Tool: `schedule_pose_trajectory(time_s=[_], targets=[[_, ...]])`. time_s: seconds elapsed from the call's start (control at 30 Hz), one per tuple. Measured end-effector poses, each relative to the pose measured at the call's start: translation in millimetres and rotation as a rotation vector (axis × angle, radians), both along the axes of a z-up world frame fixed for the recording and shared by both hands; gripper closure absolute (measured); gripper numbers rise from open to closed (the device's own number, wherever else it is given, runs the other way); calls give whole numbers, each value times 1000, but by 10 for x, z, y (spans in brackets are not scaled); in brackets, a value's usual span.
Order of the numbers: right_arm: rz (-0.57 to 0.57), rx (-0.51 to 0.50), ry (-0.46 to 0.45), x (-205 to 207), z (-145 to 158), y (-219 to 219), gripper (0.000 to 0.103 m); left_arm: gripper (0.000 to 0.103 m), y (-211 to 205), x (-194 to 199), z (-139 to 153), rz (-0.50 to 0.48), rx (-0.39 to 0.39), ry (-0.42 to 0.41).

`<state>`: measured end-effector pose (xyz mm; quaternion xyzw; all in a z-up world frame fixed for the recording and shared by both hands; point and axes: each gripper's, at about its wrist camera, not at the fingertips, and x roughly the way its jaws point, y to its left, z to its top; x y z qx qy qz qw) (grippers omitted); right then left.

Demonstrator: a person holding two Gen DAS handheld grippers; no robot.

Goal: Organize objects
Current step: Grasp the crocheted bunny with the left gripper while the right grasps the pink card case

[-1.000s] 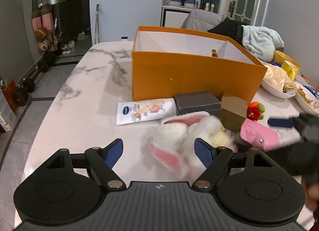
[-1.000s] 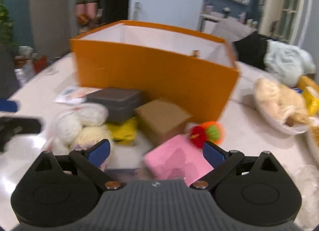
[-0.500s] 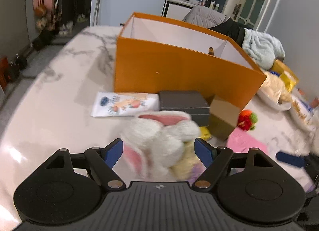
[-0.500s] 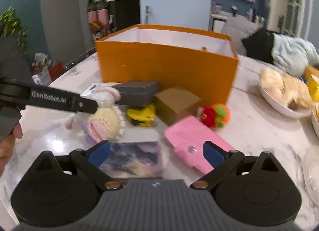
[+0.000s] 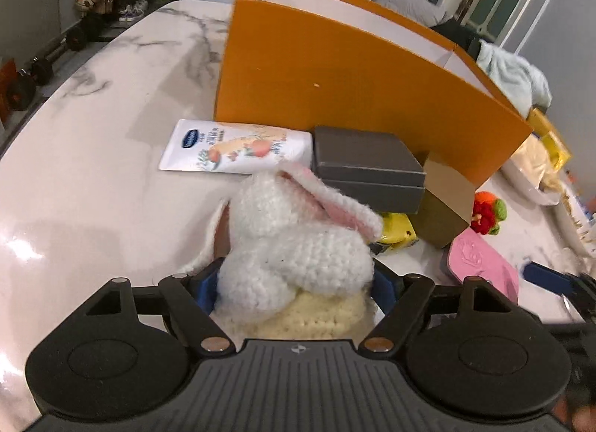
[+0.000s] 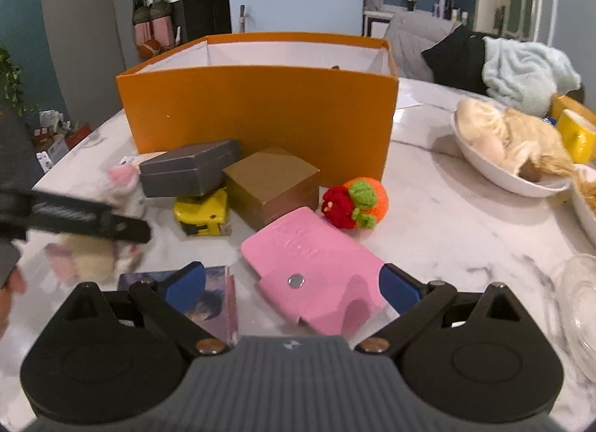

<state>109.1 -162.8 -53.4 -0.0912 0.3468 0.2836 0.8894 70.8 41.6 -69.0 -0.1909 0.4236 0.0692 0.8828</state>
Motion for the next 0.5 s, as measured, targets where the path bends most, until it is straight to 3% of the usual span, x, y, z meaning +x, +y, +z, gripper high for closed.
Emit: schedule_pose_trajectory(time_s=[0.17, 0.33, 0.5], targets=[[91, -5, 16, 266, -124, 6, 3, 11, 87, -39, -4, -31, 36, -2], [101, -18, 53, 428, -188, -3, 3, 11, 29, 17, -1, -47, 78, 0], [105, -75, 7, 393, -287, 105, 4, 11, -72, 29, -23, -63, 150, 5]])
